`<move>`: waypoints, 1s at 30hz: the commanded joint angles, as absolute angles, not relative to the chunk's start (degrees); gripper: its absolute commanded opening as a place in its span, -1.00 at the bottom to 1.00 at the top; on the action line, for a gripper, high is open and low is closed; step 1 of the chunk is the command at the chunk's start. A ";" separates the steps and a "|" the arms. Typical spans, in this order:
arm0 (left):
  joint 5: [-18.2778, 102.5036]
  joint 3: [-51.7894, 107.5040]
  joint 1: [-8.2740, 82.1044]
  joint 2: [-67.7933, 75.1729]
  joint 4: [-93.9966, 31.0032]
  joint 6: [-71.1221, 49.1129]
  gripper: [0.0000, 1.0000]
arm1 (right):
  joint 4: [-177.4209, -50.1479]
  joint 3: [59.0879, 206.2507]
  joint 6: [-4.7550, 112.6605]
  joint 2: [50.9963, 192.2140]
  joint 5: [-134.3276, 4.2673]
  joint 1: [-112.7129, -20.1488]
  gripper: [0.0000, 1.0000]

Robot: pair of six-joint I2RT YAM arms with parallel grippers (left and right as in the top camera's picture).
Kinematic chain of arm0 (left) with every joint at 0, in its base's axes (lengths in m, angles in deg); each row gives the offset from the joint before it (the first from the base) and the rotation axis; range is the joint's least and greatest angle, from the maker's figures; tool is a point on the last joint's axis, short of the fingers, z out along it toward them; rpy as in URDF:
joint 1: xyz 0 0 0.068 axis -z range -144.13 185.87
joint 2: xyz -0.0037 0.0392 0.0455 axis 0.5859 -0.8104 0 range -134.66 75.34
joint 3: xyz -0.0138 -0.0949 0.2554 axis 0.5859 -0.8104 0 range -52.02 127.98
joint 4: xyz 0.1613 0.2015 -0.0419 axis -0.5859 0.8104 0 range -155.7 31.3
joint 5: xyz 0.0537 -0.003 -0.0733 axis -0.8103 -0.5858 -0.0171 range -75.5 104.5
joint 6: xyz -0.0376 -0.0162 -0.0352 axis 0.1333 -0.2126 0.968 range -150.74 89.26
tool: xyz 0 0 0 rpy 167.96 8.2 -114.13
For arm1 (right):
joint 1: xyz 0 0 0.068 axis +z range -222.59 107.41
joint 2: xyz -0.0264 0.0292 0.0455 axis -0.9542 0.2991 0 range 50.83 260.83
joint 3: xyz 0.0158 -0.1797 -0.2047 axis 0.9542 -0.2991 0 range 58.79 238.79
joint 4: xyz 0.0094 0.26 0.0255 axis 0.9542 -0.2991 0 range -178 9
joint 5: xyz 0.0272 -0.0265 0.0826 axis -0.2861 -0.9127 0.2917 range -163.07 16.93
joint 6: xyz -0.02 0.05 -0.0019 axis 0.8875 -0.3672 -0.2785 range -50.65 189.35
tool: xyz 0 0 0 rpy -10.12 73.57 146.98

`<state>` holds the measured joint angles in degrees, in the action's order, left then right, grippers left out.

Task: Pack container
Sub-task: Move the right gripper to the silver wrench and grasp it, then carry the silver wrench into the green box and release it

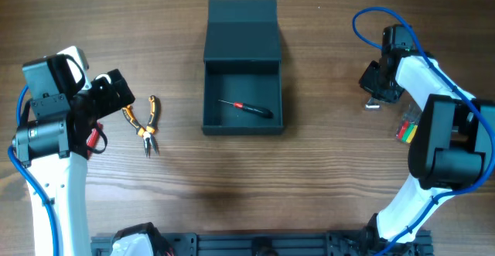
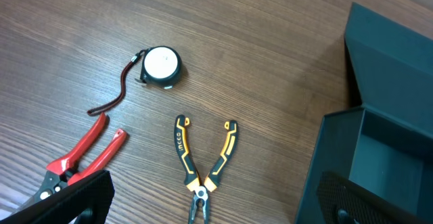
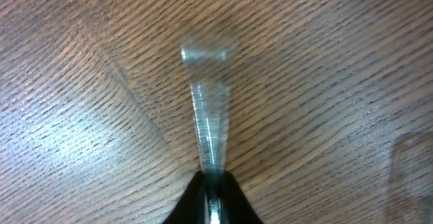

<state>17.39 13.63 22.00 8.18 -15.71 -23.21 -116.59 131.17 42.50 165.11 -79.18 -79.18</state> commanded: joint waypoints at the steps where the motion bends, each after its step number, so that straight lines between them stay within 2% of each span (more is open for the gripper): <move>1: 18.09 14.76 22.26 9.03 -15.66 -24.54 1.00 | -116.79 130.30 42.54 168.83 -75.95 -78.99 -0.91; 9: 18.09 14.76 22.26 9.03 -15.64 -24.57 1.00 | -118.76 132.42 47.77 168.56 -74.79 -78.88 -0.92; 19: 18.09 14.76 22.26 9.03 -15.66 -24.54 1.00 | -121.73 137.36 57.87 162.88 -65.41 -77.81 -0.92; 26: 18.07 14.76 22.26 9.03 -15.68 -24.57 0.99 | -127.39 144.40 67.11 153.22 -65.50 -72.17 -0.92; 30: 18.07 14.76 22.26 9.01 -15.68 -24.57 1.00 | -132.88 149.51 79.13 147.65 -65.28 -65.50 -0.92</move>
